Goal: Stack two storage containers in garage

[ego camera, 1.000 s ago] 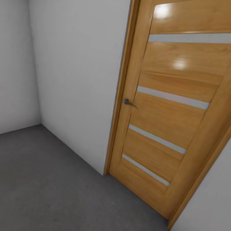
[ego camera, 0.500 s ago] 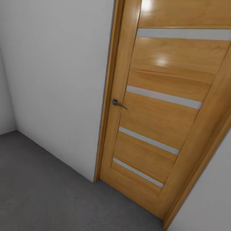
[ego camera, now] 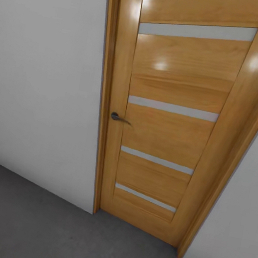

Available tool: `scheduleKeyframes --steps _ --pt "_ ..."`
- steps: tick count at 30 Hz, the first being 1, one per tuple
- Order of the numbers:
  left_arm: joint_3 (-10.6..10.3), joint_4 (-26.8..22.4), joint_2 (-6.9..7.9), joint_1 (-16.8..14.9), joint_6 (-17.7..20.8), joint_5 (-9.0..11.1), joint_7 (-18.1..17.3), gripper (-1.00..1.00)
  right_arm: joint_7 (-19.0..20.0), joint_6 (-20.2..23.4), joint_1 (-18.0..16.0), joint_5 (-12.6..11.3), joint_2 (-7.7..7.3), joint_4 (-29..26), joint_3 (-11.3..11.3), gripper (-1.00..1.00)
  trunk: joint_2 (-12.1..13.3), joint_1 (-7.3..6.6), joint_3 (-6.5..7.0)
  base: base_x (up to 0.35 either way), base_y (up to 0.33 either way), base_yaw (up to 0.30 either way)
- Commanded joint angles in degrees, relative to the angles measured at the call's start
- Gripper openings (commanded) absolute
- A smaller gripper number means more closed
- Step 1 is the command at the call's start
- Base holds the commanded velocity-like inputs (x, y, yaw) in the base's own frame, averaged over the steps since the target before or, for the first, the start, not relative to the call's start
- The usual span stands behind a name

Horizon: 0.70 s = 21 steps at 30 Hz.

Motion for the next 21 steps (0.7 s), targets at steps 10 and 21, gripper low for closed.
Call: scheduleKeyframes --steps 10,21 --pt "0.26 0.01 -0.04 -0.01 -0.15 0.41 0.03 1.00 -0.02 -0.18 -0.01 0.19 -0.01 0.02 0.15 1.00 -0.02 0.03 -0.04 0.299 0.207 -0.286" --pt "0.35 -0.01 0.04 -0.01 -0.23 0.33 0.03 1.00 -0.02 -0.18 -0.01 0.19 -0.01 0.02 0.15 1.00 -0.02 0.03 -0.04 0.294 0.204 -0.246"
